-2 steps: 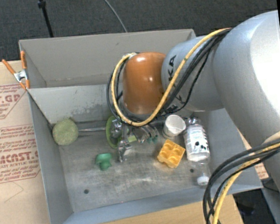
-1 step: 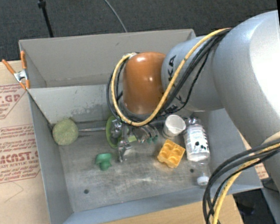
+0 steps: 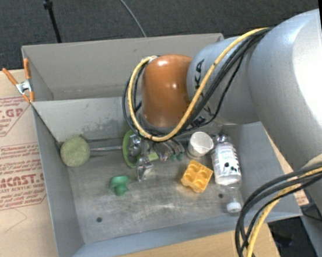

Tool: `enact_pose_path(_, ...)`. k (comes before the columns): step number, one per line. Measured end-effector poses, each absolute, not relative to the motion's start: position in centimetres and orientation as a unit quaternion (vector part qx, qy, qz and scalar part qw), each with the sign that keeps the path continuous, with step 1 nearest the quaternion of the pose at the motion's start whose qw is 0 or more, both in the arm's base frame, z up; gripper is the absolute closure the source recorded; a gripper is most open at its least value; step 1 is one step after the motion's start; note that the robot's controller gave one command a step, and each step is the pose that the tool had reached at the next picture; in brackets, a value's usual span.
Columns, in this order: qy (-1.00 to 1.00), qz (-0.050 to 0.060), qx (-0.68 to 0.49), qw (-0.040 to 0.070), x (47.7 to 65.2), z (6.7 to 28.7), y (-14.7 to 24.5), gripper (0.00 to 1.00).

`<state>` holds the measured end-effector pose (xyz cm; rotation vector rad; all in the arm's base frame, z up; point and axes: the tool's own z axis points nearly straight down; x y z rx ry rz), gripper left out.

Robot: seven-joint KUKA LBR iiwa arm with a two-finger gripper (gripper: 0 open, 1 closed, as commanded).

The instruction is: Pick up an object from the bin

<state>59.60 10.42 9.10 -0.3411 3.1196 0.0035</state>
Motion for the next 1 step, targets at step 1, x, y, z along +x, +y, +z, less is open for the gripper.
enact_pose_path(1, 0.994, 0.000, -0.109, 0.005, 59.73, 19.35, 10.40, 1.00)
